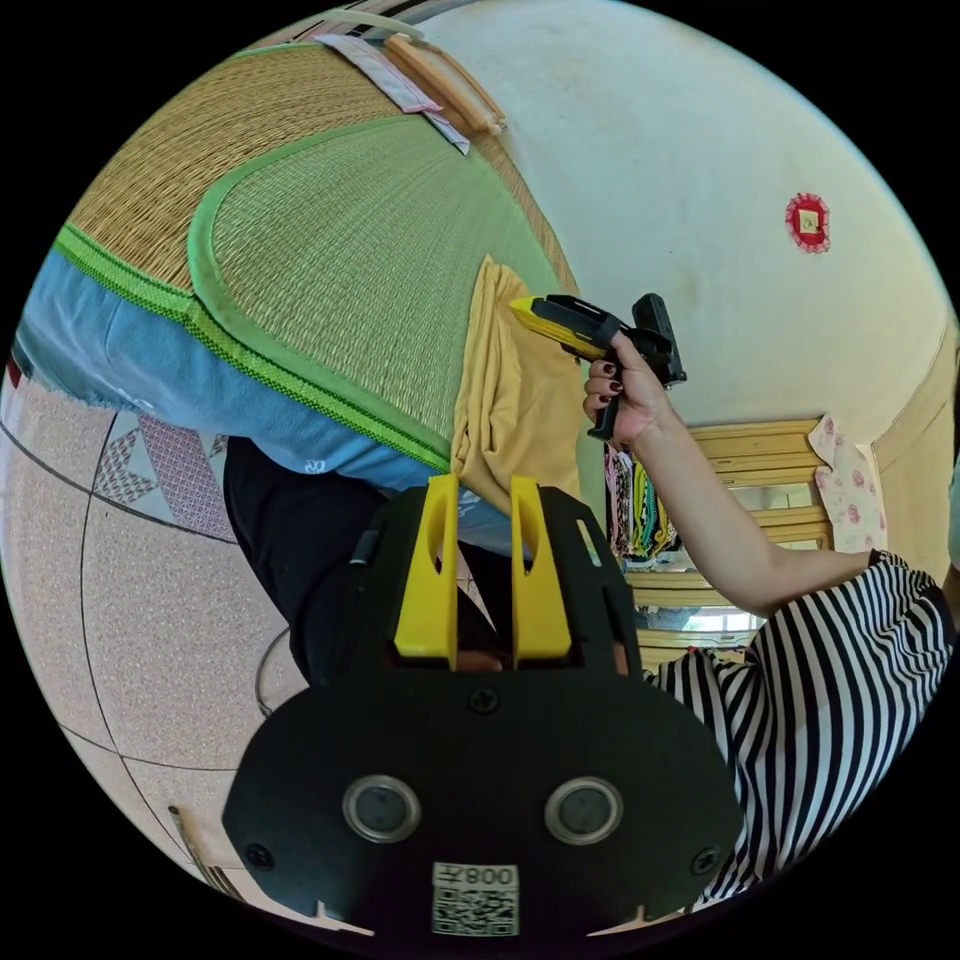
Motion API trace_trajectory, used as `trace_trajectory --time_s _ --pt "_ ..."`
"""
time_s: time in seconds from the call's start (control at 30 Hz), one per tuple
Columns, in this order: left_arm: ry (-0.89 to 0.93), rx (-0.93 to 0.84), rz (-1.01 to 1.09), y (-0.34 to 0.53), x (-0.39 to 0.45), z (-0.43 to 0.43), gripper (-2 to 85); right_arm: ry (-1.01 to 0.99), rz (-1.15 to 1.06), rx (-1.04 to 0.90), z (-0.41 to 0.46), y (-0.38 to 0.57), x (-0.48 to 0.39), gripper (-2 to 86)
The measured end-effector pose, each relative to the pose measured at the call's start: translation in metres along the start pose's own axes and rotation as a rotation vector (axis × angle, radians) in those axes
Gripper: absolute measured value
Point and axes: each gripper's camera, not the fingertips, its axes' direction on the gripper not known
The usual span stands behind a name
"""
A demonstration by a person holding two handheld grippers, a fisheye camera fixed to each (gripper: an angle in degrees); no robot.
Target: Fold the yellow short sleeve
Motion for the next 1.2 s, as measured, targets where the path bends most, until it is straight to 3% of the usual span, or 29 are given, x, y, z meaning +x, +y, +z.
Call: trace_trajectory --time_s 0.6,0.83,1.07,1.2 --pt "-0.159 -0.01 0.073 -0.014 0.055 0.011 1.5 0.159 -0.001 -0.027 -0.061 0.23 0.07 4.7" --pt "-0.13 0.006 0.03 -0.01 0.064 0.013 3.5 0.09 0.148 -0.011 -0.059 0.29 0.122 6.0" --pt "-0.038 0.001 -0.014 -0.011 0.078 0.016 9.0 -0.132 0.307 0.082 -0.052 0.335 0.171 7.3" --pt "-0.018 -0.015 -0.033 -0.016 0.089 0.028 9.7 -0.105 0.294 0.083 -0.052 0.353 0.169 7.5"
